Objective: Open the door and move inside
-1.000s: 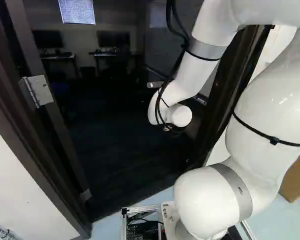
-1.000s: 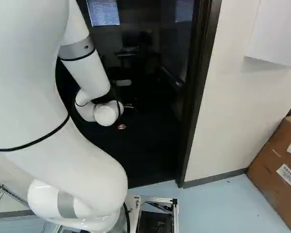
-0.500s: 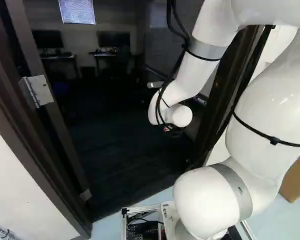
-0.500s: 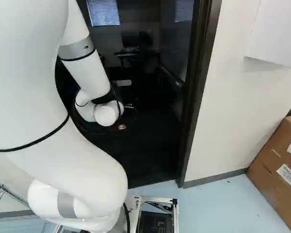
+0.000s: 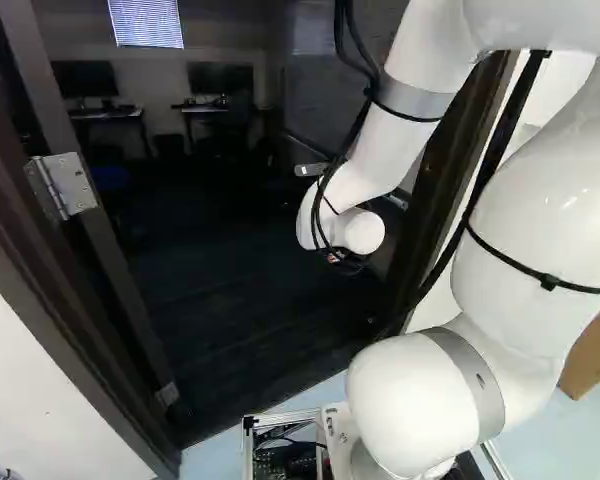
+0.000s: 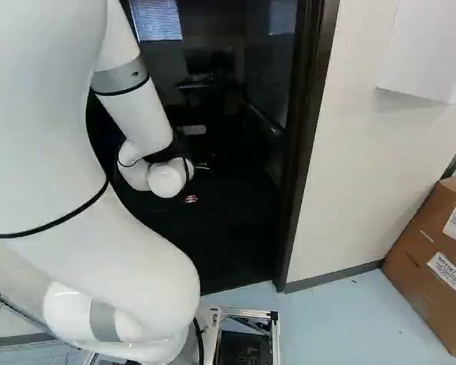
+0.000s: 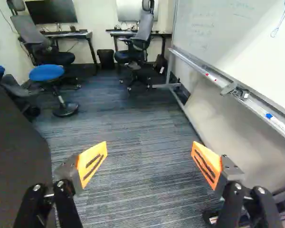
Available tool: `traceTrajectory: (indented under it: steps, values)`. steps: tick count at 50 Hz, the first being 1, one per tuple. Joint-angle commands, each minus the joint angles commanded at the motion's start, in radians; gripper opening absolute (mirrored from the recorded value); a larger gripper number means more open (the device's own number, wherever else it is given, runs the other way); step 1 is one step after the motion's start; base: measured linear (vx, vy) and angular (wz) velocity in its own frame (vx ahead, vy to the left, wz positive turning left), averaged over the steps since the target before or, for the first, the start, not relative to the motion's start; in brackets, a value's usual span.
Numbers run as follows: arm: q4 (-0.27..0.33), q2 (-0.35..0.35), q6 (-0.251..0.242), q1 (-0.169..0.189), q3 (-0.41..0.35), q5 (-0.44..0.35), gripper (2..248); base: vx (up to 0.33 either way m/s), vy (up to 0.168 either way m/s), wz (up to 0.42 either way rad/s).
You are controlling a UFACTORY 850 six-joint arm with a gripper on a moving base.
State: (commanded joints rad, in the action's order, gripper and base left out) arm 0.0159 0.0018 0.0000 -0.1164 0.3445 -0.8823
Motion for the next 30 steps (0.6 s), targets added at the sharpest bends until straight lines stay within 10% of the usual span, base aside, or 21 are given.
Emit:
traceTrajectory:
  steps: [30]
  values:
    - [0.0,0.0,0.0,0.0,0.0,0.0,247,0.069,0.025,0.115]
